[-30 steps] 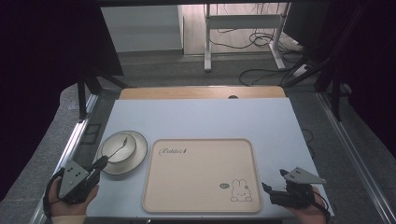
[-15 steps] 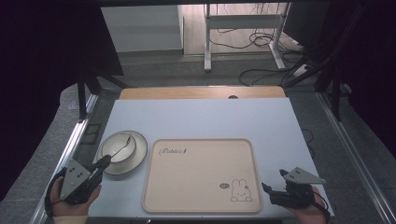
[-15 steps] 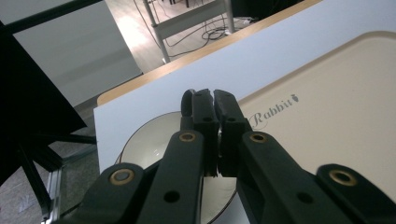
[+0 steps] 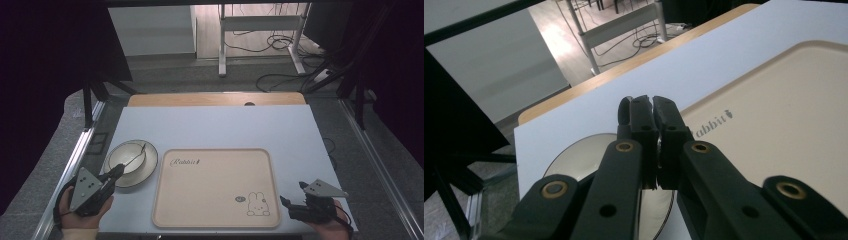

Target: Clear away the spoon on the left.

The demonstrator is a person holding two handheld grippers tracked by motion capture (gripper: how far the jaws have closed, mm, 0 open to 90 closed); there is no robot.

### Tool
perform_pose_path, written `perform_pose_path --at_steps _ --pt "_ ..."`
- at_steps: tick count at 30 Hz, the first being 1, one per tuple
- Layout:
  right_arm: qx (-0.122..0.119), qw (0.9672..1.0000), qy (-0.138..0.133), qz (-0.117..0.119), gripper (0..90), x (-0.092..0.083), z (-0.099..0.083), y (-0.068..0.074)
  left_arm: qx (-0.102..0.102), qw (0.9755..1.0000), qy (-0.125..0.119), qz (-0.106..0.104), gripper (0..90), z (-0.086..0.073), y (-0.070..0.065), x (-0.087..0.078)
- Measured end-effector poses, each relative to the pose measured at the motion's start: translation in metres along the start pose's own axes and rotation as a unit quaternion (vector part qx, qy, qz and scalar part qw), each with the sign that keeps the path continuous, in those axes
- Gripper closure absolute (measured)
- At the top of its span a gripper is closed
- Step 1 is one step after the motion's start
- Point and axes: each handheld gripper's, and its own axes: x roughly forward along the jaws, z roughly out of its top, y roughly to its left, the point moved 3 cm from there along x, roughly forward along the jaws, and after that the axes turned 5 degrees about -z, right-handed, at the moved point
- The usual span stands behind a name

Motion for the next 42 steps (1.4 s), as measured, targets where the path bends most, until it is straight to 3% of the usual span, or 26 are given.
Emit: perform_pose_path --at_steps 17,34,42 --pt "-0.001 1.0 0.001 0.001 19.4 0.001 0.0 0.001 0.019 0.9996 -0.007 -0.021 89.3 0.016 -0.012 0.017" --pt "0.001 1.0 0.0 0.001 19.4 0.0 0.0 0.001 0.038 0.9985 0.004 -0.04 89.3 0.025 -0.021 0.032" --pt "0.003 1.0 0.0 -0.001 19.4 0.0 -0.001 0.0 0.045 0.9975 0.007 -0.055 89.3 0.032 -0.026 0.049"
